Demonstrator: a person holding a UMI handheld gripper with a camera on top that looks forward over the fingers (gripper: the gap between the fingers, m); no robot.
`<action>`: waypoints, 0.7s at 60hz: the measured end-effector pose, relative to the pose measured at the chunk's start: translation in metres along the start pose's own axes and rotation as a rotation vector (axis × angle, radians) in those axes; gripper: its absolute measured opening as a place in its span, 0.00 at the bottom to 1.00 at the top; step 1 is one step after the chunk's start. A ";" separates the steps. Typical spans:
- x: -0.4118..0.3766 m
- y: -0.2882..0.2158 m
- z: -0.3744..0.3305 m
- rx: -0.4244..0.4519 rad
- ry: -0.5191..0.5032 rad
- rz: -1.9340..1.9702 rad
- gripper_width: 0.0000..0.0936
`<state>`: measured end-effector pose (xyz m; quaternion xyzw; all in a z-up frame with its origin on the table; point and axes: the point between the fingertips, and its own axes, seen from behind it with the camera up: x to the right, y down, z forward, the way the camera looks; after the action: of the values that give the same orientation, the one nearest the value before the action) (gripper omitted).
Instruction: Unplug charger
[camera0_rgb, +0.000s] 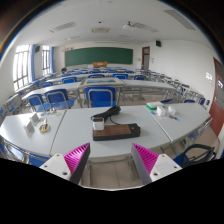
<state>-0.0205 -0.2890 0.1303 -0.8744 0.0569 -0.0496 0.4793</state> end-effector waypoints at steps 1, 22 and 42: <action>-0.008 -0.005 0.010 0.014 -0.013 -0.006 0.91; -0.070 -0.036 0.213 0.048 -0.080 -0.041 0.87; -0.061 -0.031 0.238 0.036 -0.029 -0.019 0.32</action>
<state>-0.0459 -0.0654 0.0272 -0.8668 0.0406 -0.0423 0.4951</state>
